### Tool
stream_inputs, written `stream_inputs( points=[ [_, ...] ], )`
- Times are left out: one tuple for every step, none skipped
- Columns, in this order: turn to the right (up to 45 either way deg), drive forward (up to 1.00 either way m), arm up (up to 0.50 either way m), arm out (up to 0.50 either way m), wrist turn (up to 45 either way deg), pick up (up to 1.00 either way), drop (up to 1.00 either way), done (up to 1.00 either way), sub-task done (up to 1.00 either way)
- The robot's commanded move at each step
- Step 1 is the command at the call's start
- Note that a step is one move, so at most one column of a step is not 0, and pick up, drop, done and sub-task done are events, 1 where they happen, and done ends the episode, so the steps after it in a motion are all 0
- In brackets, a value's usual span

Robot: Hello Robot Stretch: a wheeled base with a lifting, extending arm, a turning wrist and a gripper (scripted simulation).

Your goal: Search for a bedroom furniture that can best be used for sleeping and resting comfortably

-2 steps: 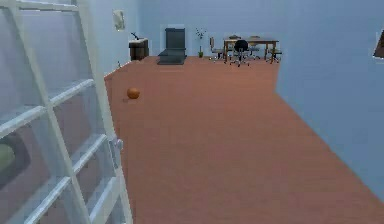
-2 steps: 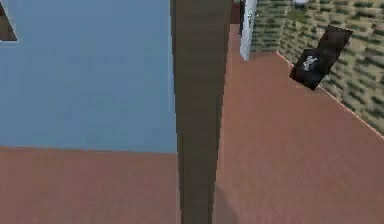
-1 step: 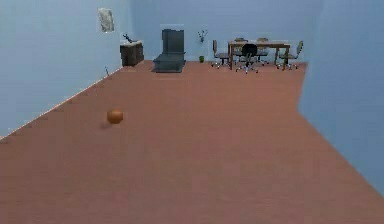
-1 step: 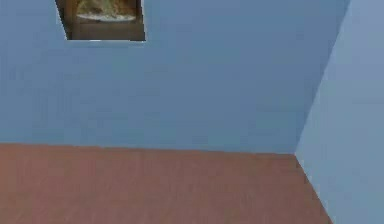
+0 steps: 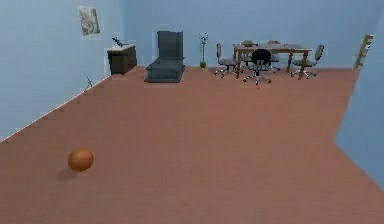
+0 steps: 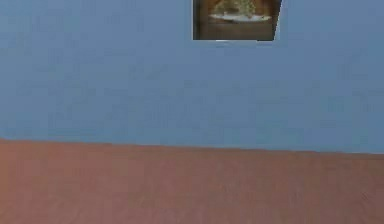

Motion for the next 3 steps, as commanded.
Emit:
stream_inputs(
  points=[
    [0.0, 1.0, 0.0, 0.0, 0.0, 0.0, 0.0, 0.0, 0.0],
    [3.0, 0.0, 0.0, 0.0, 0.0, 0.0, 0.0, 0.0, 0.0],
    [0.0, 1.0, 0.0, 0.0, 0.0, 0.0, 0.0, 0.0, 0.0]
  ],
)
